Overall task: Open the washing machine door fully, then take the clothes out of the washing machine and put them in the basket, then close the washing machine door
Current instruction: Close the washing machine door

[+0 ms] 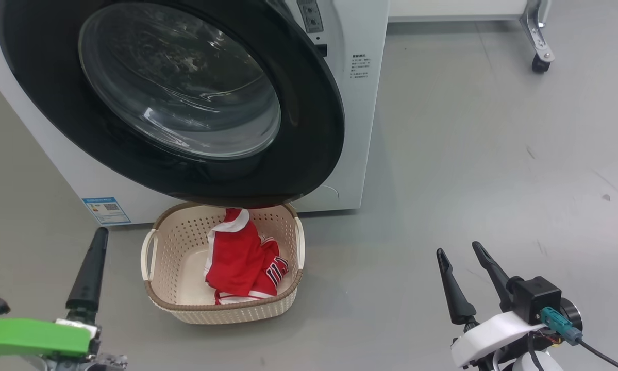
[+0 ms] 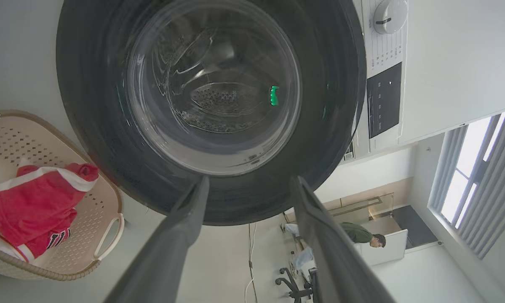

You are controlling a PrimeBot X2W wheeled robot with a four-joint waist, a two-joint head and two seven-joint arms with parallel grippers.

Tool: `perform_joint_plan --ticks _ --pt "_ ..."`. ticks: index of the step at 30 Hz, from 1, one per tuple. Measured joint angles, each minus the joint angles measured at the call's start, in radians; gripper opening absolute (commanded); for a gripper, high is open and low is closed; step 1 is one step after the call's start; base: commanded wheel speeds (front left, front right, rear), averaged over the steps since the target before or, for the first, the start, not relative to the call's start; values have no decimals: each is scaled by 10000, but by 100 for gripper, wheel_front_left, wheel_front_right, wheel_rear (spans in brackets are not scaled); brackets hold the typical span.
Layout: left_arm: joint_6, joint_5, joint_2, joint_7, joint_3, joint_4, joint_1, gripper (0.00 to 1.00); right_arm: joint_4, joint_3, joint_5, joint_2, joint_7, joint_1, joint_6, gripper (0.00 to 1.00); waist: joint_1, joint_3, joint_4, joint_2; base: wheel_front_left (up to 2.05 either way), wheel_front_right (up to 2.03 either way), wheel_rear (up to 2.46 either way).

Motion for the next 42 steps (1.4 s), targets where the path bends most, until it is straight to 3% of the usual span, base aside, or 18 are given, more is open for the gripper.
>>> perform_joint_plan --ticks 4,11,15,19,29,42 --pt "-8 1588 44 -673 -397 -523 50 100 -8 10 -82 0 0 78 -2 100 0 -204 51 0 0 0 0" --pt "-10 5267 1120 -1914 -1068 -1124 121 100 -117 -25 -88 -10 0 198 -52 100 0 -408 125 0 0 0 0" --pt "-2 6999 1402 -2499 -1212 -1062 513 100 -211 -27 -159 -13 0 215 -79 100 0 -467 140 0 0 0 0" --pt "359 8408 1586 -2869 -1484 -932 875 100 -297 -50 -161 -17 0 311 -92 100 0 -527 139 0 0 0 0" --pt "1327 9795 1526 -3346 -2059 -272 1574 100 -341 -59 -174 -10 0 556 -180 100 0 -692 96 0 0 0 0" --pt "1768 10378 1220 -3659 -2531 311 1734 100 -188 -2 -255 -4 0 813 -357 100 0 -880 119 0 0 0 0"
